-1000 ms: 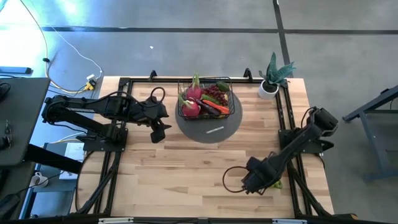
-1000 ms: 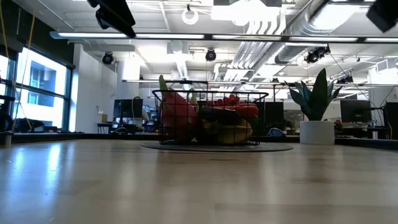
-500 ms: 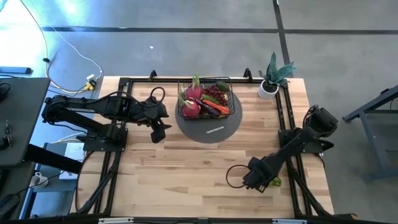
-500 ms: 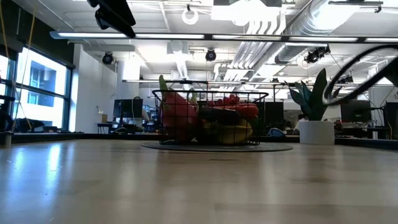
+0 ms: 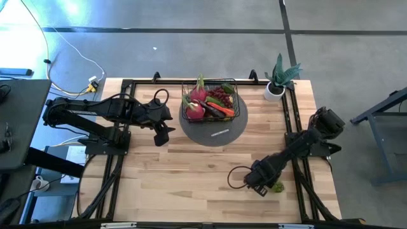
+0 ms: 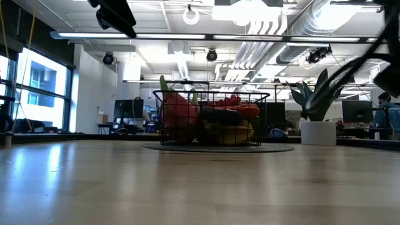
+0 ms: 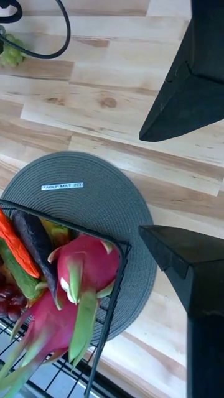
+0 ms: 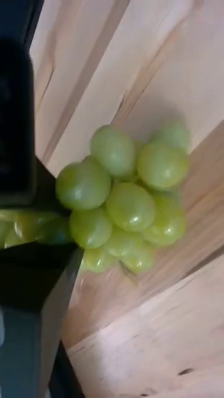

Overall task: Build produce basket
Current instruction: Put the green grapes into the black wire basket

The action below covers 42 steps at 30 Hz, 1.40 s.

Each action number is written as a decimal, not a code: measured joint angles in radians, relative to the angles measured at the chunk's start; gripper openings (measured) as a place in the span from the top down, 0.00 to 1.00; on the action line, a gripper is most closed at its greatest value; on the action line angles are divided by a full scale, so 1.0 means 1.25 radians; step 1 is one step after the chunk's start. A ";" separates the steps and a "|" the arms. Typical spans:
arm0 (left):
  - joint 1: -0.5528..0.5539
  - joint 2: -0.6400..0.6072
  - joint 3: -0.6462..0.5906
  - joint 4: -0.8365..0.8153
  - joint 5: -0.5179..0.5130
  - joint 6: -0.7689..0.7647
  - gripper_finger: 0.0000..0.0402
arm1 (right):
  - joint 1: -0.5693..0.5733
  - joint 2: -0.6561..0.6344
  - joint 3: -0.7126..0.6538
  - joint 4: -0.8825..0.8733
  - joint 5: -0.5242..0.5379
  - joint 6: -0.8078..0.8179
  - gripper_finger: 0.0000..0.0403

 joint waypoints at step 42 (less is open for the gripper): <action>-0.039 -0.311 -0.344 0.236 0.005 -0.092 0.46 | -0.520 0.000 0.473 0.146 0.407 -0.405 0.98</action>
